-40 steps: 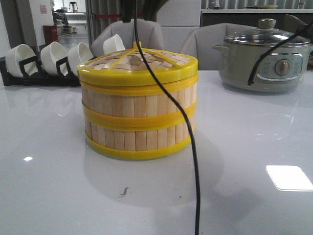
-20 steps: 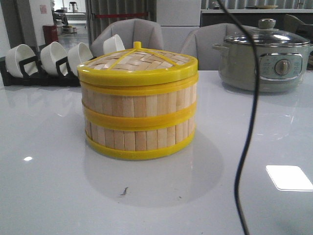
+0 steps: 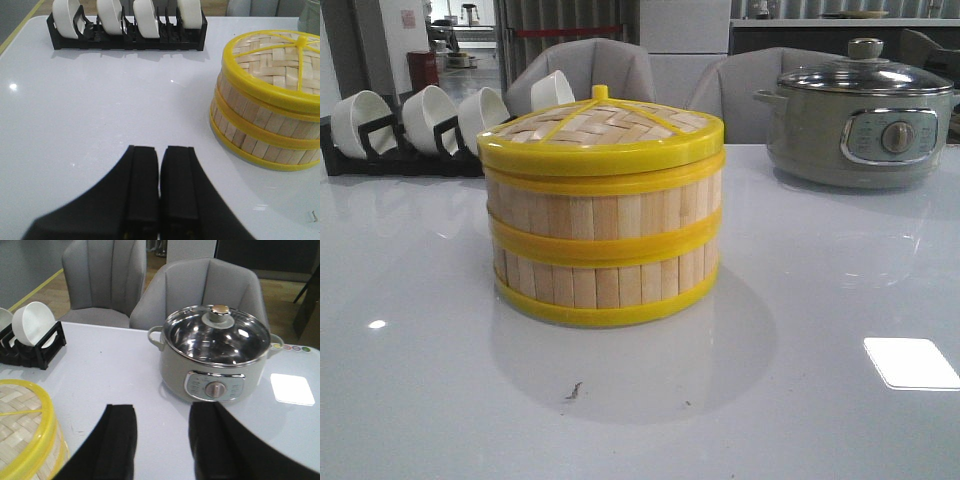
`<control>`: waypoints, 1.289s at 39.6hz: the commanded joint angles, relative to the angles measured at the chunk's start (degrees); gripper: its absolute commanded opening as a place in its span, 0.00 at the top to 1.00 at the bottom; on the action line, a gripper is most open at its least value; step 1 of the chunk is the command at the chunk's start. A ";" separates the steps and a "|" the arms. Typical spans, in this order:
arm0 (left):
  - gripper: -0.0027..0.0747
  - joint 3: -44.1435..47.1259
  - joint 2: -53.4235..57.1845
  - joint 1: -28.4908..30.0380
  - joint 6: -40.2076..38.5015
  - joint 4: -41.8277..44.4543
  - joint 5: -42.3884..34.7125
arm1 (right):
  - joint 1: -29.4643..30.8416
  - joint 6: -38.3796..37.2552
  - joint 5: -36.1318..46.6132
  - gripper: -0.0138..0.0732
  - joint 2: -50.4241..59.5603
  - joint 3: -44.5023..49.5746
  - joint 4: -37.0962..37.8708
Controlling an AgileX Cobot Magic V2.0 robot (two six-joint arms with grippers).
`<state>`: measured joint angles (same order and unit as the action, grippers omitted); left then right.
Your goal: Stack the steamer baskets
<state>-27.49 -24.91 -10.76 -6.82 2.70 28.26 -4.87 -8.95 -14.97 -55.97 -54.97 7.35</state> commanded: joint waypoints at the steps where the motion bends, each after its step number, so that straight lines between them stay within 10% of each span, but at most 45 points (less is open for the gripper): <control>1: 0.85 -1.53 -0.19 0.20 -0.51 -0.18 -4.31 | 3.13 -0.01 10.97 0.41 7.46 6.02 0.58; 41: 0.85 -1.53 -0.19 0.20 -0.51 -0.18 -4.31 | 10.38 -0.01 22.43 0.42 42.15 44.64 0.58; 49: 0.85 -1.53 -0.19 0.20 -0.51 -0.18 -4.31 | 10.38 -0.01 20.64 0.80 42.10 44.64 0.58; 51: 0.85 -1.53 -0.19 0.20 -0.51 -0.18 -4.31 | 10.38 -0.01 20.51 0.76 42.10 44.64 0.58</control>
<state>-27.49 -24.91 -10.76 -6.82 2.70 28.26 5.10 -8.95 1.49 -13.39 -8.60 7.35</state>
